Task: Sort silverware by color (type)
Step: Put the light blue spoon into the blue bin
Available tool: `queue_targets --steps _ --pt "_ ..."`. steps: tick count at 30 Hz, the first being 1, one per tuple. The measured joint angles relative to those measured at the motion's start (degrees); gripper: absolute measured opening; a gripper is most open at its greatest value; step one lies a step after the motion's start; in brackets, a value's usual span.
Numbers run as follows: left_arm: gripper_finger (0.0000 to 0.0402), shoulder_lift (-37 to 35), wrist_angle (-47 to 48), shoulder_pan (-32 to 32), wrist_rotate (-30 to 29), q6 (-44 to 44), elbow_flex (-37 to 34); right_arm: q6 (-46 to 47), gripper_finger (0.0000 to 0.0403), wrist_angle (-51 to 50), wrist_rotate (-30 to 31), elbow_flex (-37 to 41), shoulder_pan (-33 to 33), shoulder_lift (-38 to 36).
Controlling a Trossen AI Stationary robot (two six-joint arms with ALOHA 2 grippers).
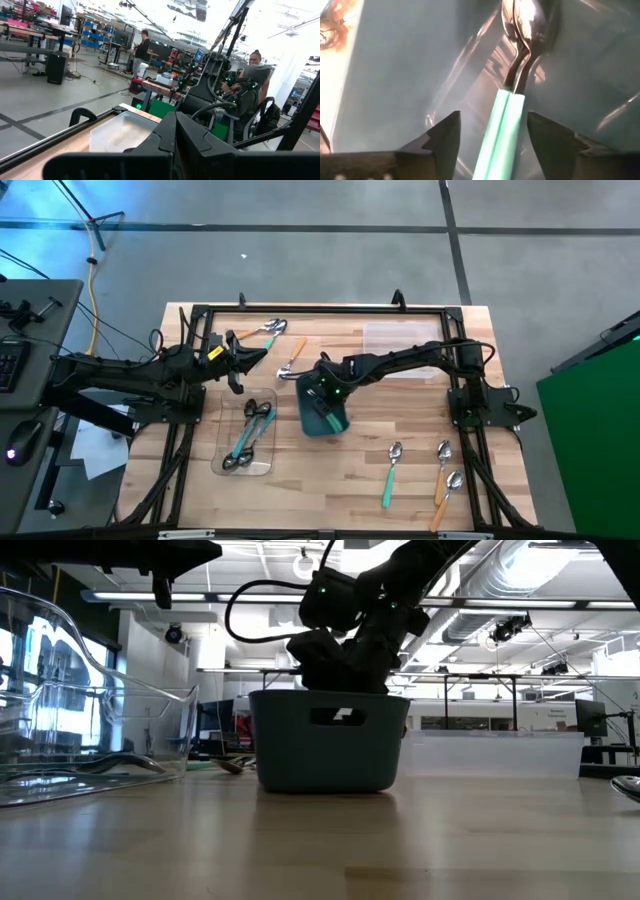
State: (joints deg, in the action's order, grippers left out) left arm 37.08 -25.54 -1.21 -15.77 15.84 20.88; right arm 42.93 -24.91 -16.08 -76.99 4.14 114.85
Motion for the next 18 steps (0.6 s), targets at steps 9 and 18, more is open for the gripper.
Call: queue_targets --steps 9,18 --pt "0.0 0.0 0.0 0.0 0.0 0.0 0.0 -2.3 0.0225 -0.6 0.2 0.0 0.3 -0.5" --pt "0.0 0.0 0.1 0.0 0.0 0.0 0.0 -9.2 0.0215 -7.1 5.6 0.0 0.9 -10.2"
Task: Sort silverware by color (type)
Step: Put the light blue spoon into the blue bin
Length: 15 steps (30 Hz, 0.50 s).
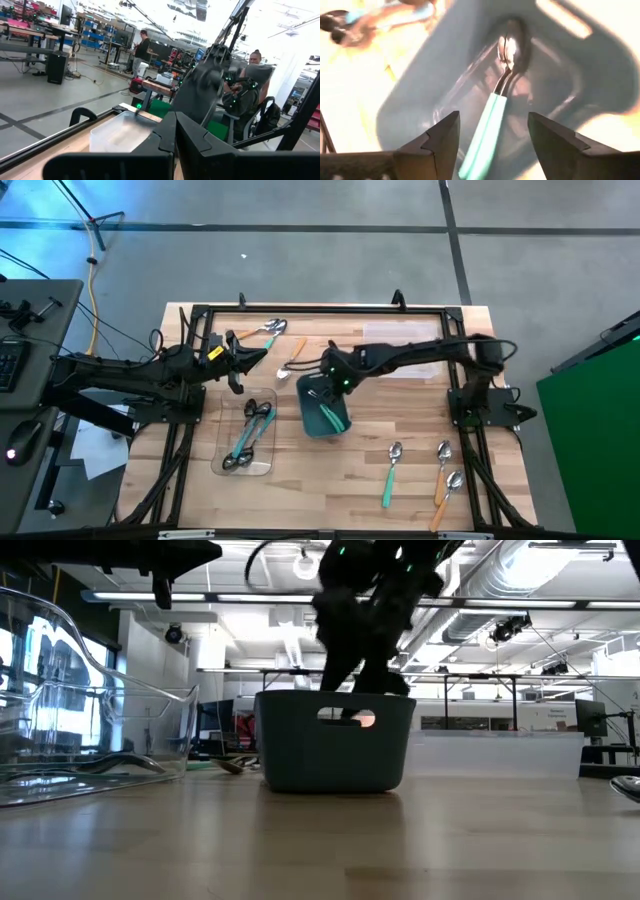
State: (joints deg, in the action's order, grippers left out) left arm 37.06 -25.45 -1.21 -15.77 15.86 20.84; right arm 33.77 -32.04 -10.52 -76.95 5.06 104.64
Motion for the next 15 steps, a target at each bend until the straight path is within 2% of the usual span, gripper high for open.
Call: queue_targets --steps 7,15 --pt "0.0 0.0 0.0 0.0 0.0 0.0 0.0 -6.6 0.0216 -6.2 13.1 0.0 -3.3 -12.7" --pt "0.0 0.0 -0.1 0.0 0.0 0.1 0.0 -8.8 0.0216 -12.6 25.9 0.0 -8.4 -23.6"
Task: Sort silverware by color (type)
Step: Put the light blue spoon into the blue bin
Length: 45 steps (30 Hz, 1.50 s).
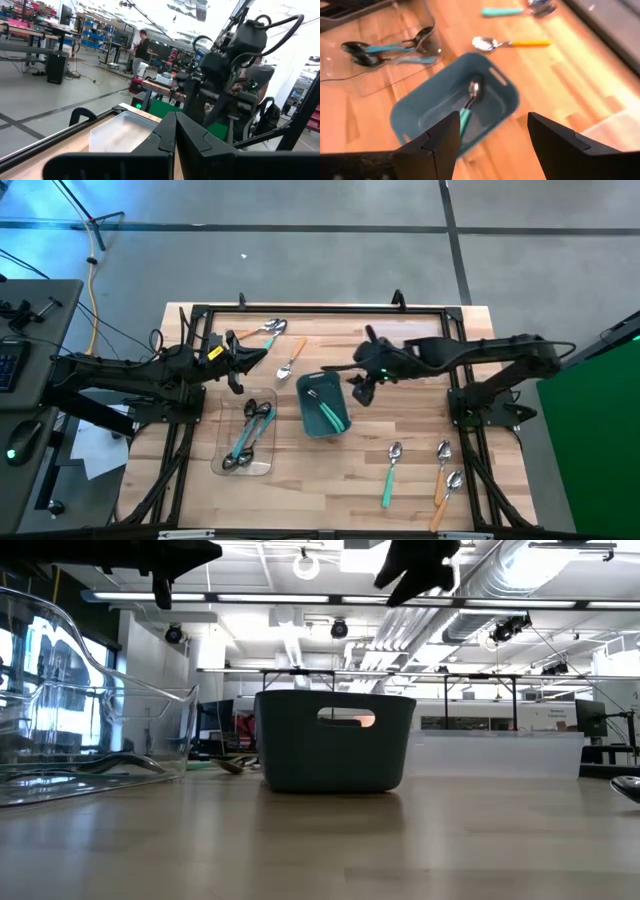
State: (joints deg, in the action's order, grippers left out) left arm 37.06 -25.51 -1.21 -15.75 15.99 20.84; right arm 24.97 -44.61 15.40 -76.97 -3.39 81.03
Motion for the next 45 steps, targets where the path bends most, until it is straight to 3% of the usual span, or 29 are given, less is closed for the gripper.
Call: queue_targets --steps 5,9,15,20,23,29,35,40,45 --pt "0.0 0.0 0.0 0.0 0.1 0.3 0.0 -0.5 0.0216 -4.1 8.0 0.0 -2.7 -4.2" --pt "0.0 0.0 0.0 0.0 0.1 0.5 0.0 -0.5 0.0216 -7.7 9.7 0.4 -3.5 -7.0" --pt "0.0 0.0 -0.1 0.0 0.2 1.9 0.0 3.9 0.0216 -5.2 7.9 13.4 -3.8 -18.3" --pt "0.0 0.0 -0.1 0.0 0.2 1.9 0.0 5.8 0.0216 12.8 4.1 26.9 -3.7 -29.4" --pt "0.0 0.0 -0.1 0.0 0.2 1.9 0.0 -0.2 0.0216 28.7 2.5 33.0 -3.7 -32.8" --pt "0.0 0.0 -0.1 0.0 1.7 1.9 0.0 -17.3 0.0216 48.8 3.6 39.5 -3.7 -32.4" --pt "0.0 0.0 -1.0 0.0 1.7 0.3 0.0 -15.3 0.0216 54.3 -0.8 39.5 -3.7 -30.2" --pt "0.0 0.0 -1.0 0.0 1.7 -2.2 0.0 -16.3 0.0215 54.3 -0.9 39.5 -3.7 -29.3" --pt "0.0 0.0 -1.0 0.0 1.7 -1.7 0.0 -16.0 0.0174 55.1 -0.9 39.5 -3.0 -29.3"
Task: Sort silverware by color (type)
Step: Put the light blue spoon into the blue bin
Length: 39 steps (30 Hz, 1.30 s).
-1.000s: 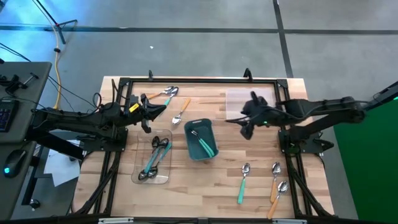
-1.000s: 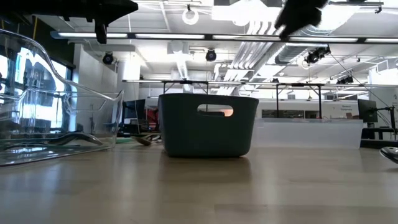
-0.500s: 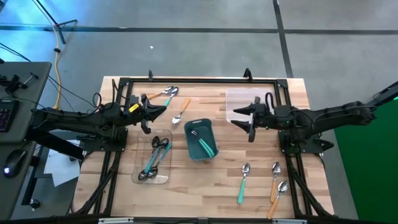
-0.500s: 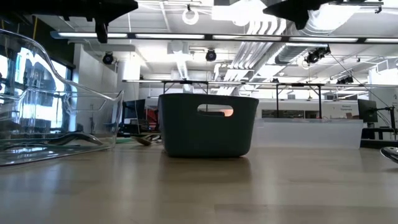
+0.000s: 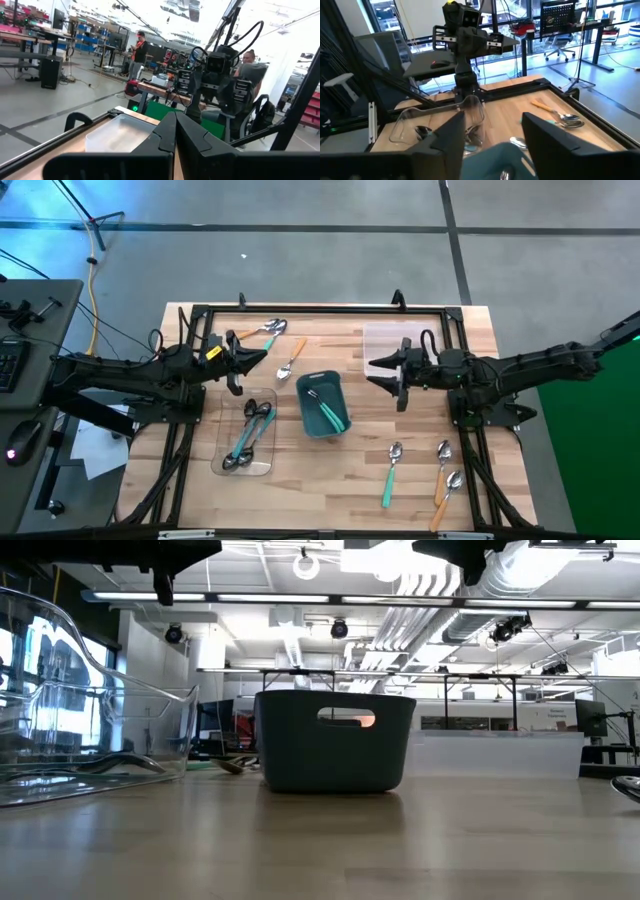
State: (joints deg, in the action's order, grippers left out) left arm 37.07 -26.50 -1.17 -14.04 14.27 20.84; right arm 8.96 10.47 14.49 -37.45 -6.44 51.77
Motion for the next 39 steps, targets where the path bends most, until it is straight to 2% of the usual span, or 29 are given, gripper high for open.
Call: queue_targets --steps 8,10,30,34,39 --pt "0.0 0.0 0.0 0.0 1.5 -1.4 0.0 0.8 0.0031 0.6 -1.4 0.0 1.3 0.0" --pt "0.0 0.0 0.0 0.0 1.5 -1.4 0.0 1.2 0.0008 0.6 -1.7 0.0 1.3 0.0" --pt "0.0002 0.1 0.1 0.0 1.5 -1.5 0.0 2.6 0.0001 0.6 -4.0 0.0 1.3 0.0" --pt "0.0021 0.1 0.9 0.0 1.0 -1.8 0.0 2.1 0.0 0.5 -4.1 0.0 1.3 0.0" --pt "0.0071 0.2 2.2 0.0 0.9 -1.1 0.0 1.9 0.0 0.5 -4.8 0.0 1.3 0.0"
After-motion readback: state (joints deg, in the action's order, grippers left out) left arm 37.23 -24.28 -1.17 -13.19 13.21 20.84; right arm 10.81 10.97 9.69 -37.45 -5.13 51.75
